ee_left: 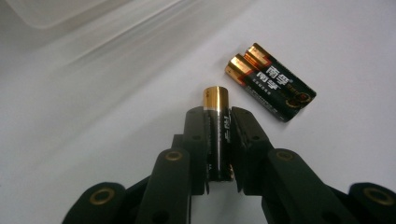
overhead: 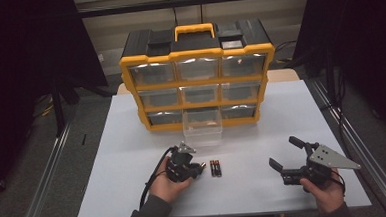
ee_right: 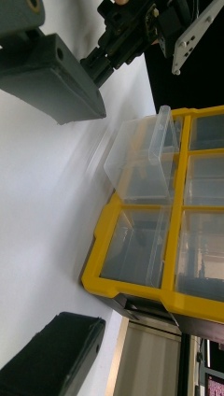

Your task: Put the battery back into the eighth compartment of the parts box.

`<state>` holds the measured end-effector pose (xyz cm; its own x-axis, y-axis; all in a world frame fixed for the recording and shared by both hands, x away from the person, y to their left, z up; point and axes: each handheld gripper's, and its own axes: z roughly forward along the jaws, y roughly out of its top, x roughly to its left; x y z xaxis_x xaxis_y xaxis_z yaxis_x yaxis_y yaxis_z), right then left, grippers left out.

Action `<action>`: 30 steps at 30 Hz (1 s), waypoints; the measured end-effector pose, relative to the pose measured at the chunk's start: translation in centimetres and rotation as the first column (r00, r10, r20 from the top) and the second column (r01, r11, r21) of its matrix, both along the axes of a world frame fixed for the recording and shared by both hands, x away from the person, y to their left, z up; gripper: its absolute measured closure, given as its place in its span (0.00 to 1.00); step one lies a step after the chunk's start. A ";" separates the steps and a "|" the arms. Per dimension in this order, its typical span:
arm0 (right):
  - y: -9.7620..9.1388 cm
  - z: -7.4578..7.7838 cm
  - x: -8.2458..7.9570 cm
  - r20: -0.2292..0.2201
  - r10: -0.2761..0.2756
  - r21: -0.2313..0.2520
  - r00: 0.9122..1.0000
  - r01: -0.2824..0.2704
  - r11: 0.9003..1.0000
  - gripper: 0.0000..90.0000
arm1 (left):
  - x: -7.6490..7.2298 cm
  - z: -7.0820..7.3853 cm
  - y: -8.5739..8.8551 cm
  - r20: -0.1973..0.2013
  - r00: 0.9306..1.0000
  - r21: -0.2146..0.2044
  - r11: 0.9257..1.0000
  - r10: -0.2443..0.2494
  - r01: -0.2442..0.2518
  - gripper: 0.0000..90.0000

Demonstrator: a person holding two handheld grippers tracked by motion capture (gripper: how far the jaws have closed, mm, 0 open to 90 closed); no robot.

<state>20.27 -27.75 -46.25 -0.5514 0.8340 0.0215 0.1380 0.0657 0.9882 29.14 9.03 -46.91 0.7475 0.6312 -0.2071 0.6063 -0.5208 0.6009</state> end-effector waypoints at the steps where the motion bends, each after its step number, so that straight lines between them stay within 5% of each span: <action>1: 0.0 0.0 0.0 0.000 -0.002 -0.002 1.000 0.002 1.000 0.01 | 0.0 0.0 0.1 -0.005 1.000 -0.004 1.000 0.005 -0.005 0.86; 6: 0.1 0.0 0.0 0.004 0.001 0.005 1.000 -0.001 1.000 0.01 | 0.3 0.5 0.5 -0.026 1.000 -0.056 0.998 0.007 -0.008 0.86; 30: 0.3 0.0 -0.2 0.005 0.017 -0.007 1.000 -0.017 1.000 0.02 | 1.5 4.6 1.5 -0.056 0.998 -0.140 0.990 -0.026 0.018 0.86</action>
